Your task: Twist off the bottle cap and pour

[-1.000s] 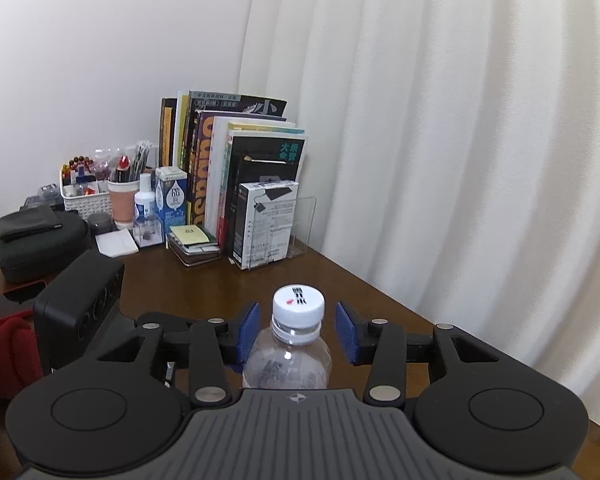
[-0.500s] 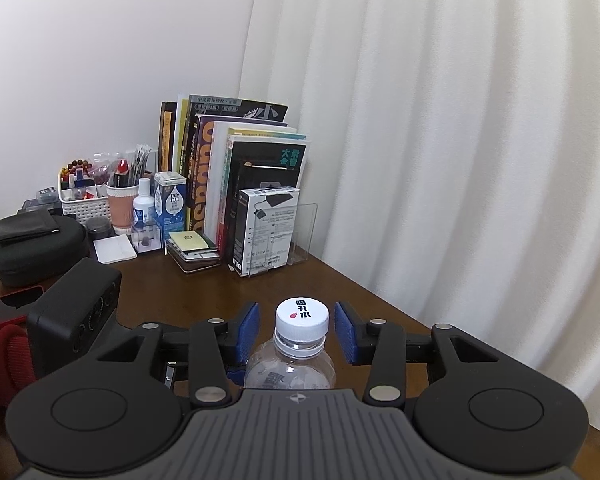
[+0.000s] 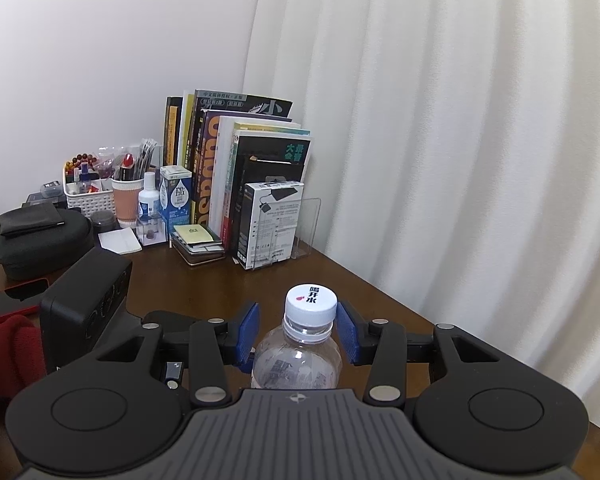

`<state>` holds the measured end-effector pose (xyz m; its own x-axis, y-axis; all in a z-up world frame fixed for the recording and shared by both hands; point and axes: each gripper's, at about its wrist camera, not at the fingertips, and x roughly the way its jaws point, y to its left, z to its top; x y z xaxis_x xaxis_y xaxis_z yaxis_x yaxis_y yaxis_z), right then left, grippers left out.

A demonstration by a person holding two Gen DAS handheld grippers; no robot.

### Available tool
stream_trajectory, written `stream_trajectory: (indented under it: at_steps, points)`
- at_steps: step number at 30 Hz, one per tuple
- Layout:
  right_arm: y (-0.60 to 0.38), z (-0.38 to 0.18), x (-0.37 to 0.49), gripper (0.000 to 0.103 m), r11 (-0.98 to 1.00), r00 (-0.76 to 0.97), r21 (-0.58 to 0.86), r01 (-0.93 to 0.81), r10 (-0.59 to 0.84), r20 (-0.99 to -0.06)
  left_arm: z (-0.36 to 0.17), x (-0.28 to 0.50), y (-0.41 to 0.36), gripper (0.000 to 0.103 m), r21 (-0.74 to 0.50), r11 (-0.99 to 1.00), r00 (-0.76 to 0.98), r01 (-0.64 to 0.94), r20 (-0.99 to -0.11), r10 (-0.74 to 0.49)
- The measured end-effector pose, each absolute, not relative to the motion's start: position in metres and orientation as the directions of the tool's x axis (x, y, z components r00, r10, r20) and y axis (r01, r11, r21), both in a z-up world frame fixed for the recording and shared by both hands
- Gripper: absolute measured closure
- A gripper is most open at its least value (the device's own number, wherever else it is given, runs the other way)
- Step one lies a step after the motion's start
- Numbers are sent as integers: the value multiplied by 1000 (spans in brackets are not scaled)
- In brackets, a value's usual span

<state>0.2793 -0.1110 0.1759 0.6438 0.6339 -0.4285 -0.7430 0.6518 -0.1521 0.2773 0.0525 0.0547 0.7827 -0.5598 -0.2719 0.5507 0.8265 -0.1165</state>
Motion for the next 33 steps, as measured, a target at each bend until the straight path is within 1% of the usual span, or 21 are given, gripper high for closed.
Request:
stream_trajectory:
  at_steps: [7, 12, 15, 26, 29, 33]
  points:
    - [-113, 174, 275, 57, 648, 641, -158, -745, 632, -436, 54, 278, 53, 43, -116, 825, 782, 552, -272, -561]
    - [-113, 177, 278, 57, 659, 654, -160, -734, 625, -426, 54, 278, 52, 43, -115, 826, 782, 552, -272, -561]
    - [-112, 178, 283, 54, 668, 657, -144, -730, 629, -416, 54, 278, 53, 43, -116, 826, 782, 552, -272, -561]
    - [-108, 175, 283, 54, 665, 656, -145, -733, 633, -411, 55, 277, 53, 43, -117, 825, 782, 553, -271, -562]
    - [-106, 174, 285, 50, 671, 662, -144, -728, 632, -402, 55, 277, 53, 43, -117, 825, 782, 553, -271, -562]
    - [-104, 173, 288, 50, 678, 671, -143, -721, 631, -390, 55, 276, 54, 43, -118, 825, 781, 553, -271, -562]
